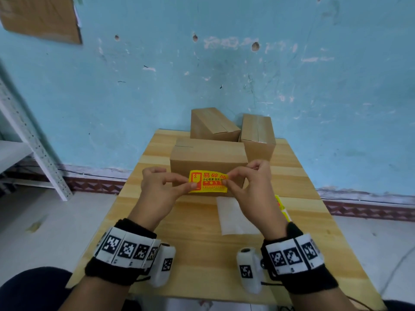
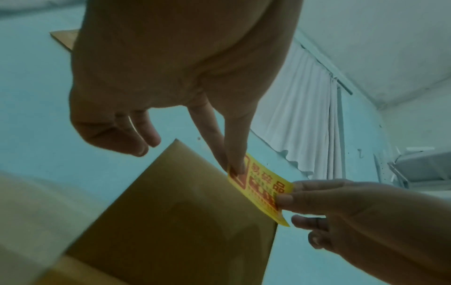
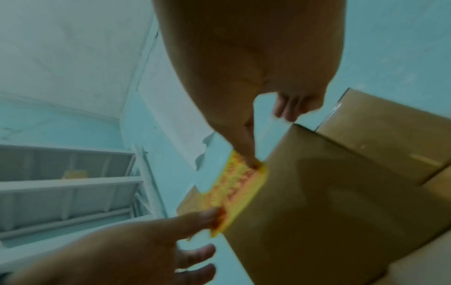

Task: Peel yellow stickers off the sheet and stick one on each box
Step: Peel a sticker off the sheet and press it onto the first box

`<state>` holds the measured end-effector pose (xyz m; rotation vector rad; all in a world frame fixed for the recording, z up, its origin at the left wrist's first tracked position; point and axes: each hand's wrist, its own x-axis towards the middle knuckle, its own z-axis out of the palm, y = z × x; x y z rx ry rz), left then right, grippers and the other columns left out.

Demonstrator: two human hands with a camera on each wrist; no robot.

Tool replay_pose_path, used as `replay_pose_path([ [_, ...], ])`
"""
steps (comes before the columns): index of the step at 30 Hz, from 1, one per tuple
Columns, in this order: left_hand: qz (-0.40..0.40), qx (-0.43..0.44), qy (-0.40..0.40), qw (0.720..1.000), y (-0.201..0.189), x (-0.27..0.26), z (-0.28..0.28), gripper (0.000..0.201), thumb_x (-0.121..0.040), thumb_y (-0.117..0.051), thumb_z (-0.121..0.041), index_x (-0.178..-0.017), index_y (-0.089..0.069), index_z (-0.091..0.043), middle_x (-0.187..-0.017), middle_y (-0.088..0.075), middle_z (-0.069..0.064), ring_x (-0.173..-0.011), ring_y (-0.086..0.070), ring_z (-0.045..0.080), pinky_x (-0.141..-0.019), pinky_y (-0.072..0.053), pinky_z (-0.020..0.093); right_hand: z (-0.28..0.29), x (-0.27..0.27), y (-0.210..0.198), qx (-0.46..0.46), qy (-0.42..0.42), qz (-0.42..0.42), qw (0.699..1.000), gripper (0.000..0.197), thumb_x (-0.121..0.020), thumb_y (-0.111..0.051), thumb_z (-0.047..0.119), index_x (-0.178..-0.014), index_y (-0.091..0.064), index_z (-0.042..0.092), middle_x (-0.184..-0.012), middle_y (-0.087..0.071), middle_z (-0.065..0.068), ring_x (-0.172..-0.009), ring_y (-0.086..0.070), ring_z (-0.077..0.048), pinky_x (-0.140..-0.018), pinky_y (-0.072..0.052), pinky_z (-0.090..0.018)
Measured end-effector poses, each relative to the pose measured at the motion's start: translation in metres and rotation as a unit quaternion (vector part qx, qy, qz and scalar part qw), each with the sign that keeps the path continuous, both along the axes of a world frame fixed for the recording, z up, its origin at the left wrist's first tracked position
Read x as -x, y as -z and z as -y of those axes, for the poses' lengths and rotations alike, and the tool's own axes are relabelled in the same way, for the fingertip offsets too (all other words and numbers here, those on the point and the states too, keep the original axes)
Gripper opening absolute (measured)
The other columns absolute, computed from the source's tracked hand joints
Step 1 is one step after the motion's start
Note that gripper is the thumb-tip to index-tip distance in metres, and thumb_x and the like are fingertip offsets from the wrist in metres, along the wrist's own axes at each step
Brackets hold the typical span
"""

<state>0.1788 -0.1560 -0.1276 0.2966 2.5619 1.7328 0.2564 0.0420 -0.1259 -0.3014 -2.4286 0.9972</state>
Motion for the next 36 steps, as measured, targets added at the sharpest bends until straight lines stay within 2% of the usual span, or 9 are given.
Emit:
replay_pose_path([
  [4,0.013,0.087,-0.002,0.996,0.001,0.0,-0.014,0.021,-0.069,-0.088,-0.037,-0.072,-0.067,-0.036,-0.12,-0.029,0.001,-0.131,-0.03,0.024,-0.115,-0.031,0.037,0.004,0.011,0.007,-0.03,0.026,0.09,0.995,0.019,-0.084,-0.077,0.027,-0.072,-0.066,0.037,-0.158,-0.02,-0.018,-0.148,-0.017,-0.03,-0.12,-0.025,-0.044],
  [7,0.009,0.063,0.019,0.998,-0.003,0.014,-0.017,0.021,-0.061,-0.089,-0.049,-0.065,-0.073,-0.036,-0.136,-0.041,0.007,-0.139,-0.033,0.027,-0.116,-0.033,0.046,-0.009,0.031,0.009,0.064,-0.05,0.117,0.99,0.02,-0.082,-0.078,0.024,-0.067,-0.068,0.033,-0.103,-0.068,-0.011,-0.109,-0.062,-0.027,-0.088,-0.048,-0.027],
  [10,-0.031,0.062,0.052,0.996,-0.005,0.023,-0.015,0.024,-0.055,-0.086,-0.06,-0.067,-0.076,-0.041,-0.136,-0.051,0.009,-0.142,-0.032,0.029,-0.117,-0.03,0.049,-0.019,0.032,-0.001,0.094,-0.084,0.066,0.99,0.009,-0.084,-0.077,0.016,-0.077,-0.074,0.012,-0.074,-0.066,0.001,-0.071,-0.056,-0.008,-0.063,-0.041,-0.02],
  [14,-0.134,0.041,0.059,0.988,-0.022,0.011,-0.005,0.014,-0.068,-0.087,-0.034,-0.07,-0.074,-0.039,-0.127,-0.035,-0.001,-0.126,-0.023,0.003,-0.104,-0.026,0.023,-0.025,0.01,-0.017,0.184,-0.109,0.021,0.977,0.009,-0.084,-0.077,0.012,-0.076,-0.075,0.01,-0.059,-0.064,0.013,-0.055,-0.053,0.002,-0.053,-0.04,-0.011],
  [19,-0.13,-0.027,0.095,0.987,-0.015,0.006,-0.013,0.007,-0.076,-0.081,-0.031,-0.074,-0.075,-0.034,-0.128,-0.029,0.0,-0.127,-0.034,0.003,-0.09,-0.035,-0.001,-0.028,-0.007,-0.015,0.207,-0.125,0.024,0.97,0.013,-0.087,-0.074,0.015,-0.078,-0.072,0.007,-0.049,-0.054,0.017,-0.048,-0.046,0.004,-0.048,-0.036,-0.01],
  [24,-0.09,-0.037,0.101,0.99,0.004,0.014,-0.021,0.007,-0.073,-0.085,-0.03,-0.076,-0.079,-0.033,-0.143,-0.04,0.005,-0.139,-0.037,0.018,-0.112,-0.04,0.032,-0.033,-0.002,-0.008,0.196,-0.097,0.057,0.974,0.022,-0.085,-0.077,0.018,-0.066,-0.067,0.02,-0.056,-0.057,0.016,-0.057,-0.049,-0.004,-0.054,-0.038,-0.021],
  [28,-0.043,-0.051,0.106,0.992,0.006,0.016,-0.022,0.009,-0.071,-0.085,-0.028,-0.078,-0.078,-0.027,-0.139,-0.038,0.004,-0.136,-0.035,0.012,-0.098,-0.038,0.011,-0.04,-0.003,-0.006,0.194,-0.11,0.038,0.974,0.018,-0.084,-0.078,0.018,-0.068,-0.07,0.015,-0.061,-0.06,0.015,-0.06,-0.052,-0.002,-0.057,-0.039,-0.016],
  [33,-0.061,-0.064,0.109,0.99,0.014,0.016,-0.023,0.018,-0.07,-0.085,-0.037,-0.083,-0.08,-0.025,-0.133,-0.048,0.007,-0.131,-0.041,0.017,-0.111,-0.041,0.033,-0.046,-0.003,-0.003,0.225,-0.106,-0.003,0.969,0.015,-0.083,-0.078,0.014,-0.071,-0.07,0.013,-0.055,-0.061,0.017,-0.05,-0.051,0.005,-0.048,-0.036,-0.008],
  [36,-0.123,-0.059,0.141,0.981,0.018,0.019,-0.02,0.029,-0.07,-0.081,-0.054,-0.086,-0.082,-0.03,-0.116,-0.067,0.006,-0.122,-0.053,0.024,-0.103,-0.047,0.043,-0.041,-0.004,0.003,0.282,-0.099,-0.024,0.954,0.01,-0.083,-0.078,0.014,-0.074,-0.075,0.011,-0.067,-0.07,0.005,-0.067,-0.062,-0.009,-0.063,-0.049,-0.021],
])
